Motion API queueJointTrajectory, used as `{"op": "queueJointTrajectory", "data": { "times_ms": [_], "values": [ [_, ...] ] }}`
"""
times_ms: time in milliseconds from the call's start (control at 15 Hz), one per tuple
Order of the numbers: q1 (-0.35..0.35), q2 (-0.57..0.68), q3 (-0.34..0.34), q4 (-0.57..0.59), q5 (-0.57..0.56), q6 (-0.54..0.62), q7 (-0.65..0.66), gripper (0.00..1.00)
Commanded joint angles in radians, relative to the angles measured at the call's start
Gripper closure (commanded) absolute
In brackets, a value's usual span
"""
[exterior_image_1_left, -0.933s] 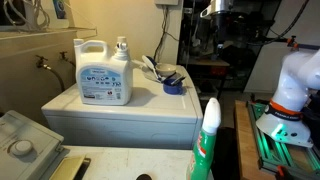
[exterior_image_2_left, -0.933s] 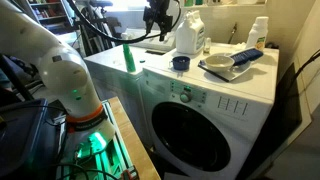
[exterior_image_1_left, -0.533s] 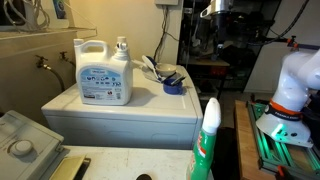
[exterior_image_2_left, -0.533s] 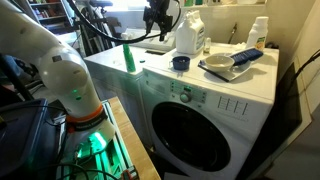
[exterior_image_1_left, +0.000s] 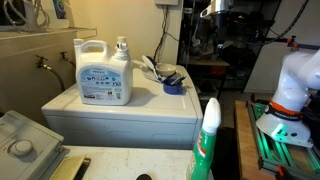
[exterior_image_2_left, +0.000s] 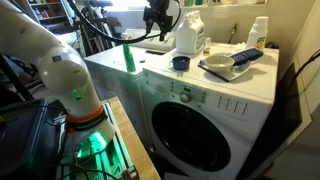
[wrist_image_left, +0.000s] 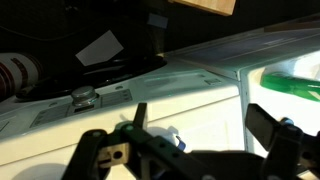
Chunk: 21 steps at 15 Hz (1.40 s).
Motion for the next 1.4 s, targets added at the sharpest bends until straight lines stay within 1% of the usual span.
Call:
{"op": "queueJointTrajectory", "data": {
  "times_ms": [0, 67, 133, 200, 400, 533, 733, 800, 867, 1000, 1200, 1267, 1333],
  "values": [
    [-0.024, 0.006, 0.011, -0.002, 0.020, 0.030, 0.006, 0.00],
    [-0.048, 0.035, 0.011, -0.005, 0.022, 0.085, 0.059, 0.00],
    [-0.058, 0.042, 0.007, -0.009, 0.029, 0.131, 0.078, 0.00],
    [-0.081, 0.056, 0.014, -0.009, -0.008, 0.196, 0.107, 0.00],
    [-0.138, 0.112, 0.011, -0.010, -0.054, 0.370, 0.169, 0.00],
    [-0.177, 0.183, 0.011, 0.004, -0.094, 0.492, 0.221, 0.00],
    [-0.220, 0.341, 0.022, 0.071, -0.137, 0.603, 0.364, 0.00],
    [-0.225, 0.383, 0.023, 0.091, -0.146, 0.615, 0.405, 0.00],
    [-0.215, 0.440, 0.017, 0.119, -0.121, 0.620, 0.427, 0.00],
    [-0.187, 0.533, 0.000, 0.180, 0.003, 0.610, 0.417, 0.00],
    [-0.194, 0.626, -0.004, 0.249, 0.174, 0.622, 0.422, 0.00],
    [-0.191, 0.565, 0.005, 0.194, 0.090, 0.616, 0.413, 0.00],
    [-0.191, 0.591, 0.005, 0.213, 0.100, 0.617, 0.411, 0.00]
  ]
}}
